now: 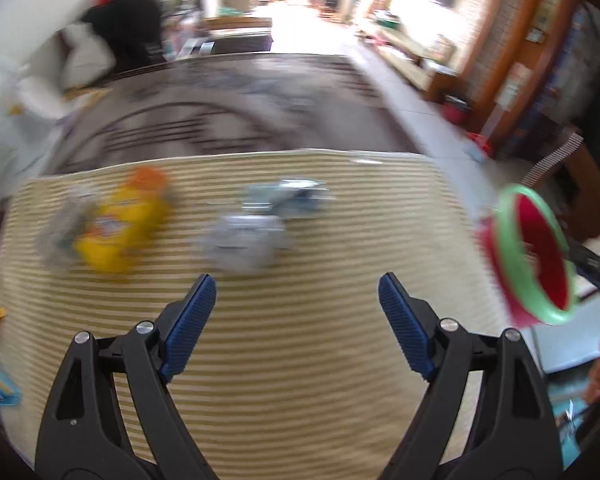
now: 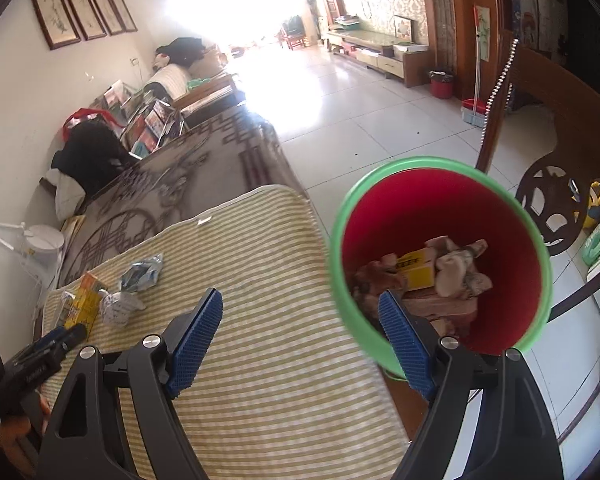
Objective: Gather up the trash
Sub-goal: 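Grasp the yellow juice box with the left tool while the right tool grasps crumpled white paper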
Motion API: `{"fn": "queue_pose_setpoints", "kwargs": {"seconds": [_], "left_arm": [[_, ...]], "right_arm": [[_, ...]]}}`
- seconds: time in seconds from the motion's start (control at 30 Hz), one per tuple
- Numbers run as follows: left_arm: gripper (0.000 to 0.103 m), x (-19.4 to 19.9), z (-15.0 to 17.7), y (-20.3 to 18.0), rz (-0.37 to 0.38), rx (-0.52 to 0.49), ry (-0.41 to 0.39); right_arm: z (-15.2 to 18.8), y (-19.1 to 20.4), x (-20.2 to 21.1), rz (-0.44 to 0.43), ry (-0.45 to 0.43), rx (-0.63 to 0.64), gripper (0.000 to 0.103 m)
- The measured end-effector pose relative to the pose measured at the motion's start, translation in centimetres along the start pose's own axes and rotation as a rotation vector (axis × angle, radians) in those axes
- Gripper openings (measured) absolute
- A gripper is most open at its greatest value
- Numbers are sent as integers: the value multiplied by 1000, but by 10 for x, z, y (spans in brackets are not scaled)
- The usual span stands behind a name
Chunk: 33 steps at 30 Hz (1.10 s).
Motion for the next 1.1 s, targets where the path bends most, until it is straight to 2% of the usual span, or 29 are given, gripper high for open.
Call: {"fn": "queue_pose_setpoints", "kwargs": {"seconds": [0.1, 0.23, 0.33, 0.43, 0.6, 0.63, 0.73, 0.77, 0.8, 0.87, 1.0, 1.1], "left_arm": [[82, -3, -4, 61, -86, 42, 15], [82, -15, -20, 113, -139, 23, 43], [82, -34, -38, 136, -118, 2, 69], [82, -59, -53, 154, -100, 5, 130], [82, -92, -57, 164, -48, -10, 195], [82, -94, -57, 162, -58, -37, 187], [67, -96, -56, 154, -35, -73, 187], [61, -93, -55, 153, -16, -68, 181], [59, -92, -54, 155, -4, -63, 180], [59, -80, -50, 156, 38, -39, 170], [59, -48, -31, 151, 49, -83, 127], [59, -20, -8, 155, 81, -47, 118]], "right_arm": [[5, 23, 1, 6, 9, 8, 78], [14, 51, 2, 19, 23, 12, 78], [21, 73, 2, 26, 30, 16, 78], [29, 91, 3, 32, 37, 13, 78], [46, 114, 4, 47, 54, 2, 78], [50, 120, 3, 52, 61, -1, 78], [56, 134, 2, 51, 69, -1, 78], [56, 140, 1, 50, 70, 5, 78], [57, 147, -1, 48, 71, 14, 78], [56, 166, -8, 35, 76, 45, 78], [51, 205, -34, 2, 108, 118, 78], [45, 238, -62, -39, 145, 145, 79]]}}
Point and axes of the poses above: each gripper's, at about its wrist camera, not at the fingertips, and x roughly against the way its jaws point, y to its left, z to its underside, the point moved 1 cm from there along -x, roughly the way its jaws point, and after that the axes turned 11 degrees about z, right-handed, at the moved point
